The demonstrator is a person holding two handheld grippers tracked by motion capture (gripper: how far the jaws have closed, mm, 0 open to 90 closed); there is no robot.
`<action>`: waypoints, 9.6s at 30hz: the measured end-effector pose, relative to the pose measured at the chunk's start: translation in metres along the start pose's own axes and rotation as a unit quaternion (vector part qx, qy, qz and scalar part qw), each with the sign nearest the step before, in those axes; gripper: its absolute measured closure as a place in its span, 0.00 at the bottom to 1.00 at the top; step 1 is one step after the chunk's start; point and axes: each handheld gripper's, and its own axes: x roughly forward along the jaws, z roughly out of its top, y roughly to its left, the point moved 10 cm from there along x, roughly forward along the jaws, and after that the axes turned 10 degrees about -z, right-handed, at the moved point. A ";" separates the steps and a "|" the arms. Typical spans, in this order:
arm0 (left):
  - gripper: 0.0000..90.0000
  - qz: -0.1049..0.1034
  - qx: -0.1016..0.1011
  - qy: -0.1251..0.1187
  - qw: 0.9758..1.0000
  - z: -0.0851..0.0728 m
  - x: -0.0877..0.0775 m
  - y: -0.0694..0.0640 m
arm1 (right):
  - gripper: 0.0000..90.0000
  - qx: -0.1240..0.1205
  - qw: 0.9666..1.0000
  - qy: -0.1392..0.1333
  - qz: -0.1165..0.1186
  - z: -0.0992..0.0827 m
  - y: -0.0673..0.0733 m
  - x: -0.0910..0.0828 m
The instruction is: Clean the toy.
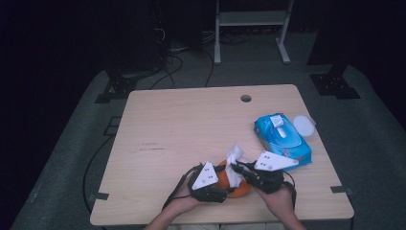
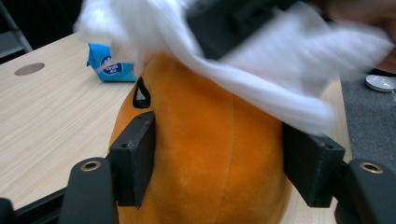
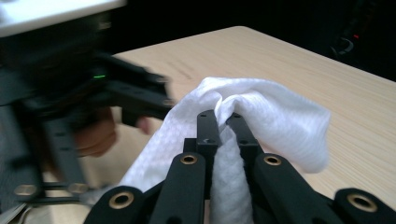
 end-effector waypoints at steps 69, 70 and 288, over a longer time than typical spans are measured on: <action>0.22 -0.001 -0.033 -0.012 0.999 -0.007 0.001 0.017 | 0.95 0.027 1.000 0.004 0.006 -0.006 -0.015 -0.004; 0.30 0.003 -0.032 -0.011 0.999 -0.006 0.000 0.016 | 0.95 0.035 0.999 0.003 0.003 -0.007 -0.019 -0.004; 0.72 0.019 -0.028 0.002 0.999 0.009 -0.021 0.029 | 0.54 0.102 0.990 0.094 -0.030 -0.086 -0.085 -0.046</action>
